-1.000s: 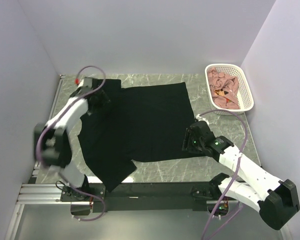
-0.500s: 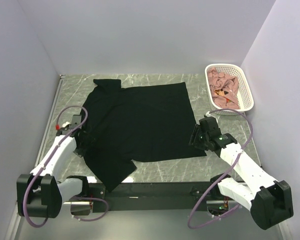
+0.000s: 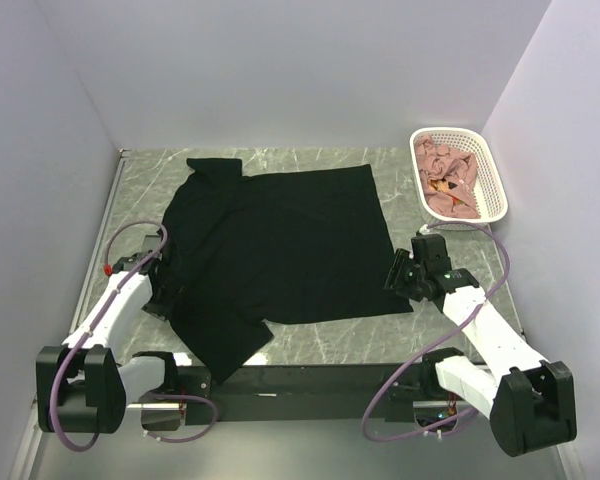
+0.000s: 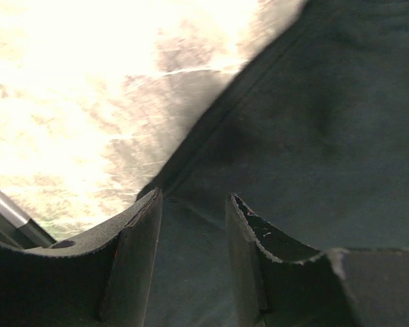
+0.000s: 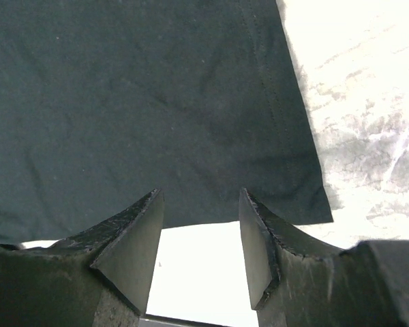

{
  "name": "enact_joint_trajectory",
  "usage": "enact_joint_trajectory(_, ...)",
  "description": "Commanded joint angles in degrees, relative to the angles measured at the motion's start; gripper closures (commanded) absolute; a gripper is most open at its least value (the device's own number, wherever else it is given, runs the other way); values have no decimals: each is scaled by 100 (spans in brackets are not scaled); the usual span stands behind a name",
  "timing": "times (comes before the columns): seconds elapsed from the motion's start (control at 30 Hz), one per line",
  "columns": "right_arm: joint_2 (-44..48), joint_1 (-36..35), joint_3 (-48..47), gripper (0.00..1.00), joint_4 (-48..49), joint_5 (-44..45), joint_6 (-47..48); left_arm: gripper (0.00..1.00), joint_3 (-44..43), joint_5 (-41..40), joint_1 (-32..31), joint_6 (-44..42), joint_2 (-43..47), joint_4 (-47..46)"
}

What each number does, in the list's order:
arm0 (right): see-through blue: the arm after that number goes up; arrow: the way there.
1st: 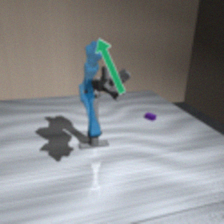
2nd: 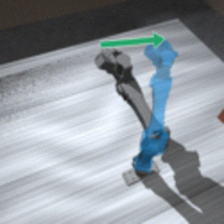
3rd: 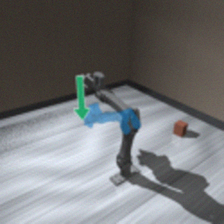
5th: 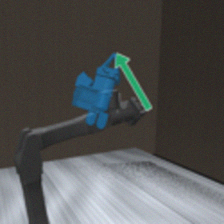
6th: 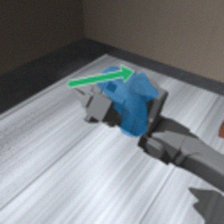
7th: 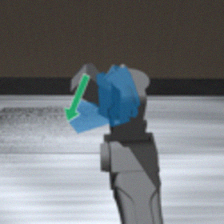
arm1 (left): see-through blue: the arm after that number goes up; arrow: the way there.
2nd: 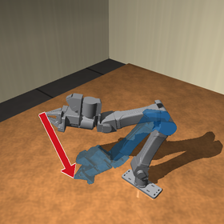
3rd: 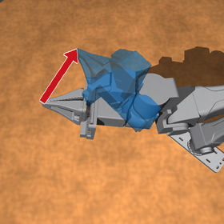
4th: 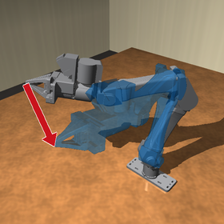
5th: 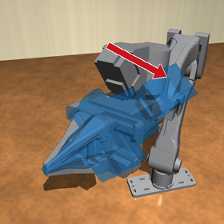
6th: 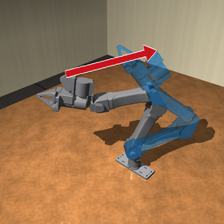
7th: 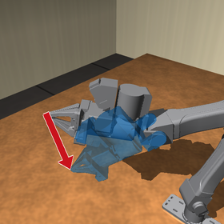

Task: Fold and stack the t-shirts
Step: Fold the tshirt

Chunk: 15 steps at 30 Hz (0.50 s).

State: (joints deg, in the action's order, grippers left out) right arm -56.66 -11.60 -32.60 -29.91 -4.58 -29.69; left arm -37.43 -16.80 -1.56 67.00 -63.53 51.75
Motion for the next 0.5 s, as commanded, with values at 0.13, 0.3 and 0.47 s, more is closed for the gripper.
enact_joint_trajectory(0.13,-46,114,-1,45,319,-219,104,52,-71,-61,24,243,-274,327)
enact_joint_trajectory(0.3,-38,166,43,45,425,-254,78,48,-28,10,33,147,-607,178)
enact_joint_trajectory(0.47,-55,210,52,45,469,-298,104,42,-80,-34,86,-64,-1074,-24)
